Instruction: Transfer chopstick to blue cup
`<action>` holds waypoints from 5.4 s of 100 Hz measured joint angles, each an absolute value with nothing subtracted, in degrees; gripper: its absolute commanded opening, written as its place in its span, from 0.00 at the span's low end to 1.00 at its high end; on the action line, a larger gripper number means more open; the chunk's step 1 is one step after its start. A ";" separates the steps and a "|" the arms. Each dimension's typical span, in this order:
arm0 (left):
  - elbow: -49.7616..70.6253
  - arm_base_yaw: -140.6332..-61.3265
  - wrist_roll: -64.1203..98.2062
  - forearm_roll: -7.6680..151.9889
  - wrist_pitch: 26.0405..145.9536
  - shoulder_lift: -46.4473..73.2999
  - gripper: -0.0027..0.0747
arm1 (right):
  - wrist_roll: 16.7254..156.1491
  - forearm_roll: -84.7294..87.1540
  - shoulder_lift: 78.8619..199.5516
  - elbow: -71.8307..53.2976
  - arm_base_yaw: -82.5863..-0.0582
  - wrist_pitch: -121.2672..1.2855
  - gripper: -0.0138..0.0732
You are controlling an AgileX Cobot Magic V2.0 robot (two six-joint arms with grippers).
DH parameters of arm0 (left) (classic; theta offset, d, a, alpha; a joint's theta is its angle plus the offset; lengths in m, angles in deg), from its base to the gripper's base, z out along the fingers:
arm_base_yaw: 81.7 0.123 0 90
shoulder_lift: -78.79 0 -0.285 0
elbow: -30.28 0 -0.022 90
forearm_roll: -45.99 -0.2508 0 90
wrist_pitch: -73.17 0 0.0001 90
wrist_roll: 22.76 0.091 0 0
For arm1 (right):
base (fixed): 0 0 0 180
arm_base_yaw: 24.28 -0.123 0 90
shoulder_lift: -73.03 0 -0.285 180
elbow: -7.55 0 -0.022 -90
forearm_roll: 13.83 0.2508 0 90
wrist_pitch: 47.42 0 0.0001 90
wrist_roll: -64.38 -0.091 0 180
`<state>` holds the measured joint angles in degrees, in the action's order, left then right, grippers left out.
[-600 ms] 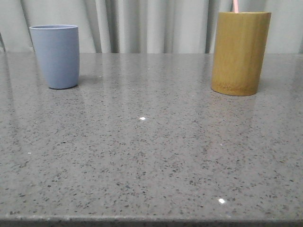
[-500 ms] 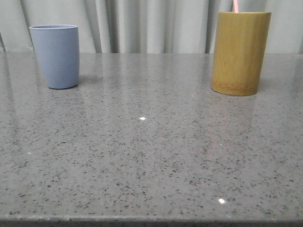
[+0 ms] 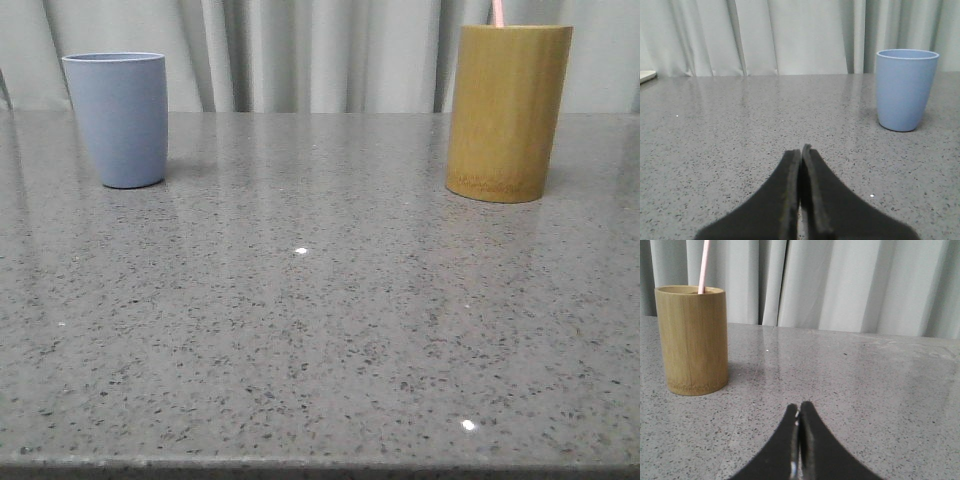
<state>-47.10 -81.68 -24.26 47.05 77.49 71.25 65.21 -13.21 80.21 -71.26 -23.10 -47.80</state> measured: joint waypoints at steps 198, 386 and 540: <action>-4.61 -81.70 -21.50 54.97 98.50 34.66 0.53 | 65.21 -10.31 116.34 -29.43 -23.10 -70.79 0.62; 56.04 -87.63 -14.36 62.16 140.83 -35.46 0.29 | 65.21 -10.05 124.11 -24.04 -23.10 -73.97 0.62; 73.54 -106.79 -21.35 61.45 144.27 -47.32 0.30 | 65.21 -10.05 124.11 -24.04 -23.10 -73.97 0.62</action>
<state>73.54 -106.79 -21.35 61.45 144.27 -47.32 65.21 -10.05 124.11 -24.04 -23.10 -73.97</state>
